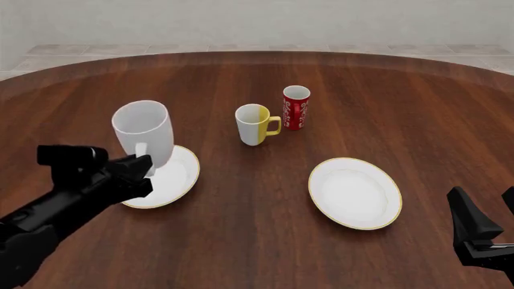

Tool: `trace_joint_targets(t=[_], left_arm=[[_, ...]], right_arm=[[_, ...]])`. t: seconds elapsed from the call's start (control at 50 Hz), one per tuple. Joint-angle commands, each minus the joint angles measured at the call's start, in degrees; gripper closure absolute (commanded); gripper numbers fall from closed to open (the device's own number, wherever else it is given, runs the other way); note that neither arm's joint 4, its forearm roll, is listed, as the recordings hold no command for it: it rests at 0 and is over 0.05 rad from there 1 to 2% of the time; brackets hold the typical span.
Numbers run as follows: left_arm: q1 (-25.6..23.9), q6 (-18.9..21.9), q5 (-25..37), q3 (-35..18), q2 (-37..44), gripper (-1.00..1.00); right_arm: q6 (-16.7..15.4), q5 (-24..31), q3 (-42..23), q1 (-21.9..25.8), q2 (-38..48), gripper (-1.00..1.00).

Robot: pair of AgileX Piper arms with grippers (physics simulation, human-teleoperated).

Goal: Put the white mug on the left plate.

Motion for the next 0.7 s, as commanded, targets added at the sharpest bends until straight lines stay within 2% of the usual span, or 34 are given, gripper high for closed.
trace_joint_targets(t=[0.02, 0.7], left_arm=[[0.7, 0.4, -2.4, 0.9, 2.2, 1.00], [0.3, -0.7, -10.5, 1.8, 11.8, 1.00]], right_arm=[[0.9, -2.4, 0.0, -0.1, 2.7, -1.00], [1.2, -2.6, 0.0, -0.1, 2.9, -1.00]])
